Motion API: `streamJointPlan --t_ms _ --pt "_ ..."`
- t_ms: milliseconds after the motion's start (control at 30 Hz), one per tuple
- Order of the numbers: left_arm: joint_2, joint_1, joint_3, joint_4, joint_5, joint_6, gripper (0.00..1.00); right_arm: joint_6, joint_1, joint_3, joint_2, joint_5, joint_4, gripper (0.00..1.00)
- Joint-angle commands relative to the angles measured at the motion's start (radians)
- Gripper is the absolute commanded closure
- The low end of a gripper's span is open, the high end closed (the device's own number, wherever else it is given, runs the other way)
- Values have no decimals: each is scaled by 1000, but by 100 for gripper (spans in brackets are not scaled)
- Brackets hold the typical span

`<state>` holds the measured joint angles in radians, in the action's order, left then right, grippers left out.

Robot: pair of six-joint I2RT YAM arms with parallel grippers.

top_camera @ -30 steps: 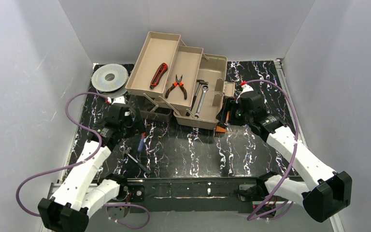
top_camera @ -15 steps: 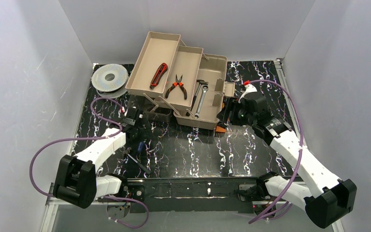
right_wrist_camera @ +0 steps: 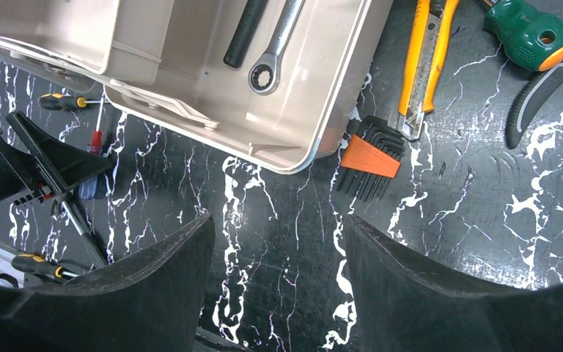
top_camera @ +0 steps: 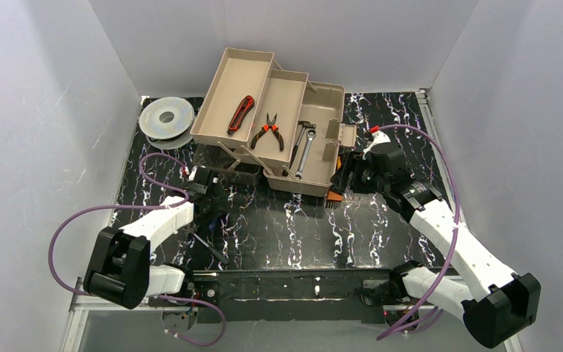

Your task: Pack the tool kit

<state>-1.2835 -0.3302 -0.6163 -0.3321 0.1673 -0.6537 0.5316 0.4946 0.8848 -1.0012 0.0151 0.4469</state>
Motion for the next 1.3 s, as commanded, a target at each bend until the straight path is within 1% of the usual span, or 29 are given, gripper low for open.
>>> streamJointPlan --t_ms 0,33,167,233,333,400,533,667,800,967,1067,1267 --pt "-15 3 57 21 -62 -57 37 3 -8 -7 12 -7 -29 28" --pt "-25 3 60 22 -72 -70 38 3 -7 -8 11 -7 -29 28" --pt "-43 2 67 22 -105 -79 55 4 -8 -15 15 -6 -32 28" --pt "-38 2 69 10 -106 -67 66 4 -12 -23 15 -2 -37 28" --pt "-11 2 62 -18 -95 -51 90 4 -14 -30 13 -2 -39 28" --pt "22 -1 54 -28 -106 -46 97 6 -15 -30 12 -5 -41 28" --pt "123 -9 11 -59 -157 -21 100 3 -17 -29 9 -7 -45 28" --pt "223 -19 -70 -163 -160 12 100 1 -21 -29 5 -7 -48 28" --pt "325 -21 -157 -275 -98 24 100 4 -23 -34 -2 -7 -58 28" --pt "426 -22 -260 -309 -11 66 100 5 -25 -30 -13 -7 -68 28" --pt "418 -21 -335 -308 8 108 100 0 -25 -20 -14 -7 -68 28" --pt "315 -22 -496 -269 6 220 100 -15 -25 4 -14 -4 -66 28"
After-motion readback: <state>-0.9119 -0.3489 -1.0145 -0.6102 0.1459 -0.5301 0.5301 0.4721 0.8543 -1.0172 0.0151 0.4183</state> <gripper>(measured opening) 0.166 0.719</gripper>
